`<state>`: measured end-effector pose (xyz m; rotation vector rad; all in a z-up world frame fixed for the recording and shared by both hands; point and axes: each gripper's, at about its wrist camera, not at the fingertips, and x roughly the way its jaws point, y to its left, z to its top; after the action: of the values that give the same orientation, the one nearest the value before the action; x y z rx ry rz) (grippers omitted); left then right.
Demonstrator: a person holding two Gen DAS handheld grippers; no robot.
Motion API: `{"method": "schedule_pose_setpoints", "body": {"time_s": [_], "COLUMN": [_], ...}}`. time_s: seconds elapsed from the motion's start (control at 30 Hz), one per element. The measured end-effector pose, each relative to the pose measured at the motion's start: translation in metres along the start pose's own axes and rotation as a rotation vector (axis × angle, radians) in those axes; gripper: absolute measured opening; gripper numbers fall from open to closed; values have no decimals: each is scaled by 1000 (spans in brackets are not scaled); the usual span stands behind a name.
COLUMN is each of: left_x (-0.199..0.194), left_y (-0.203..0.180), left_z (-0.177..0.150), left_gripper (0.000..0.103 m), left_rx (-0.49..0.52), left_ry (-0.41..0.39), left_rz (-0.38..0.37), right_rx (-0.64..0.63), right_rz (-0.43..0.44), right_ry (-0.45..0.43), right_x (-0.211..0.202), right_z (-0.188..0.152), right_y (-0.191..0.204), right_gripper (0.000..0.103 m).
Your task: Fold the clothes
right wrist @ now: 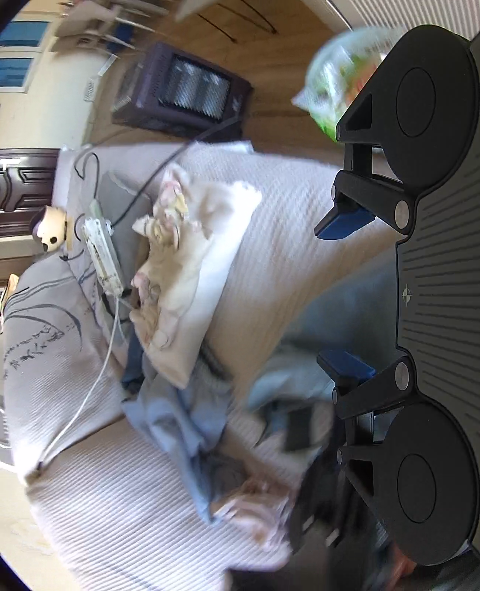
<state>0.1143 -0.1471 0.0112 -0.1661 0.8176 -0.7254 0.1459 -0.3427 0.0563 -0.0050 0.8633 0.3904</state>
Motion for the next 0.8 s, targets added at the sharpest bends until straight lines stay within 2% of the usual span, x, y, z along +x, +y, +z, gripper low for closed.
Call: {"method": "schedule_pose_setpoints", "body": {"time_s": [0.13, 0.23, 0.3, 0.37, 0.4, 0.43, 0.47, 0.5, 0.57, 0.67, 0.7, 0.8], "left_x": [4, 3, 1, -1, -2, -3, -5, -8, -20, -42, -50, -61], "left_y": [-4, -4, -4, -4, -5, -4, -2, 1, 8, 25, 33, 69], "left_z": [-3, -3, -2, -3, -4, -5, -6, -6, -8, -17, -21, -25], "left_gripper": [5, 5, 5, 5, 6, 8, 9, 14, 22, 48, 49, 49], "left_rx": [13, 21, 28, 36, 45, 51, 46, 37, 29, 47, 51, 2], "left_ry": [9, 6, 8, 10, 11, 16, 18, 22, 24, 36, 39, 36], "left_rz": [12, 27, 27, 25, 33, 37, 42, 49, 64, 90, 107, 236], "right_rx": [63, 42, -2, -22, -20, -17, -13, -21, -31, -25, -22, -10], "right_rz": [148, 181, 175, 158, 151, 142, 132, 124, 104, 77, 68, 61], "right_ry": [33, 74, 116, 156, 169, 176, 182, 182, 179, 162, 152, 145], "right_x": [14, 30, 40, 50, 54, 56, 59, 59, 59, 56, 53, 51], "right_z": [7, 11, 11, 10, 10, 10, 10, 9, 8, 10, 10, 12], "right_y": [5, 15, 24, 29, 30, 29, 28, 28, 26, 21, 19, 14], "right_gripper": [68, 68, 67, 55, 35, 25, 22, 14, 12, 10, 10, 10]}}
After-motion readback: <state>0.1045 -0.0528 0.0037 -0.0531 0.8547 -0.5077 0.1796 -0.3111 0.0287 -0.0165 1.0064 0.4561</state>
